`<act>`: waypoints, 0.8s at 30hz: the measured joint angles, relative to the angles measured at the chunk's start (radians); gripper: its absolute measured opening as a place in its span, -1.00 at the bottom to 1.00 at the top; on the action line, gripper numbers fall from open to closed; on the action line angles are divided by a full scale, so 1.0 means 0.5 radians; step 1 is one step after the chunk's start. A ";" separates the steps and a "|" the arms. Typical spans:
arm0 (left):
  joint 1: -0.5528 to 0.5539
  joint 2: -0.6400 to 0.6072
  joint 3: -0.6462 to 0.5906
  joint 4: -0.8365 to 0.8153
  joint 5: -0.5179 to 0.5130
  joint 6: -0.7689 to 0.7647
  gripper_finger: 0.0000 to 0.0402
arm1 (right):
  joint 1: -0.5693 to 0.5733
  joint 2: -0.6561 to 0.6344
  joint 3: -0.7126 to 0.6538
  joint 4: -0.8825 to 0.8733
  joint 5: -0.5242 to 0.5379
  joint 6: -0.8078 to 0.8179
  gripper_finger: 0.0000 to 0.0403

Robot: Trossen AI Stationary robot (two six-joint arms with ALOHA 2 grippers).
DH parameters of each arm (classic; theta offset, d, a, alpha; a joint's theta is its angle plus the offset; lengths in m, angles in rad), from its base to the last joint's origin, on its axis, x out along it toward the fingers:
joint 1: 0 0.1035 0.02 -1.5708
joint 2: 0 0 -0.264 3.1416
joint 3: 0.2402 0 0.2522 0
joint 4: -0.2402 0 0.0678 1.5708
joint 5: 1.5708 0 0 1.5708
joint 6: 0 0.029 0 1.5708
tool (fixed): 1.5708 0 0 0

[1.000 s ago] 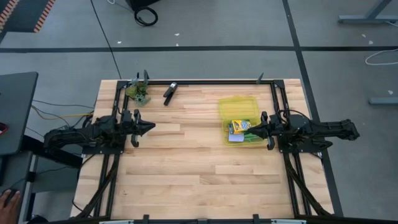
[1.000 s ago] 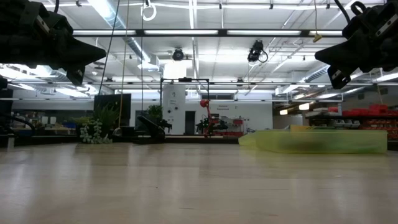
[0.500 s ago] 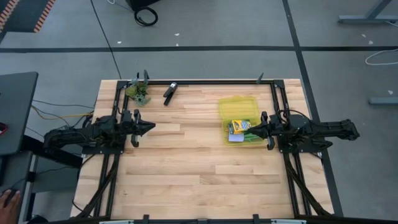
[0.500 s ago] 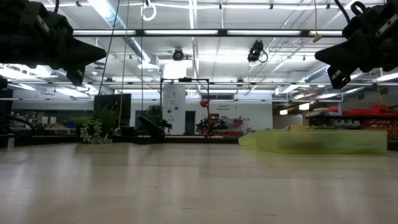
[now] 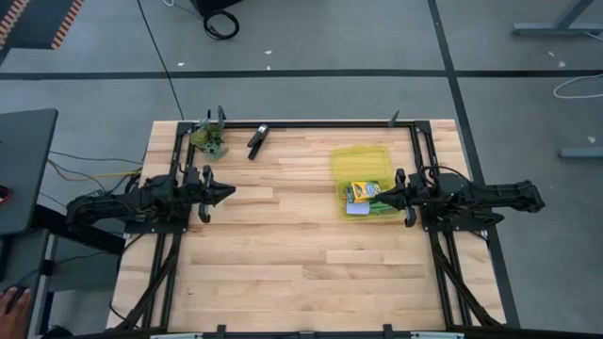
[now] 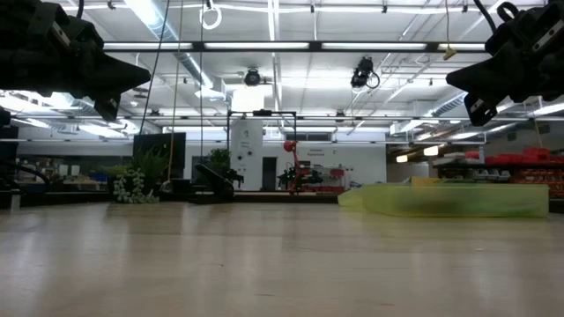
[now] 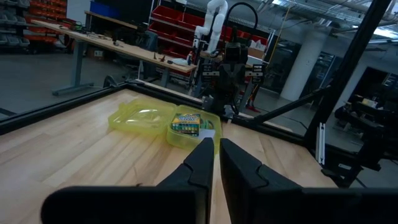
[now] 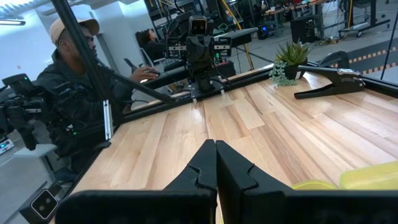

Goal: Pack school essentials
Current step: Return to Home Position

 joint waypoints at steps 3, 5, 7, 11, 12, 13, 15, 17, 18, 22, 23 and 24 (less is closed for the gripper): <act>0.000 0.000 0.000 0.000 0.000 0.000 -0.84 | 0.000 0.000 0.000 0.000 0.001 0.000 -0.97; 0.000 0.000 0.000 0.000 0.000 0.001 -0.85 | 0.000 0.000 0.000 0.000 0.000 0.000 -0.97; 0.000 0.000 0.000 0.000 0.000 0.000 -0.87 | 0.000 0.000 0.000 0.000 0.001 0.000 -0.97; 0.000 0.000 0.000 0.000 0.000 0.000 -0.86 | 0.001 0.000 0.000 -0.001 0.001 0.000 -0.97; 0.000 -0.001 0.000 0.000 0.000 0.001 -0.86 | 0.000 0.000 0.000 0.000 0.000 0.000 -0.97; 0.000 0.000 0.000 0.000 0.000 0.001 -0.85 | 0.000 0.000 0.000 0.000 0.001 0.000 -0.97; 0.000 0.000 0.000 0.000 0.000 0.000 -0.83 | 0.001 0.000 0.000 0.000 0.001 0.000 -0.97; 0.000 0.000 0.000 0.000 0.000 0.001 -0.82 | 0.000 0.000 0.000 -0.001 0.000 0.000 -0.97; 0.000 0.000 0.000 0.000 0.000 0.001 -0.82 | 0.000 0.000 0.000 -0.001 0.000 0.000 -0.97; 0.000 0.000 0.000 0.000 0.000 0.001 -0.85 | 0.001 0.000 0.000 -0.001 0.001 0.000 -0.97; 0.000 0.000 0.000 0.000 0.000 0.000 -0.85 | 0.000 -0.001 0.000 0.000 0.001 0.000 -0.97; 0.000 -0.001 0.000 0.000 0.000 0.001 -0.86 | 0.001 -0.001 0.000 -0.001 0.000 0.000 -0.97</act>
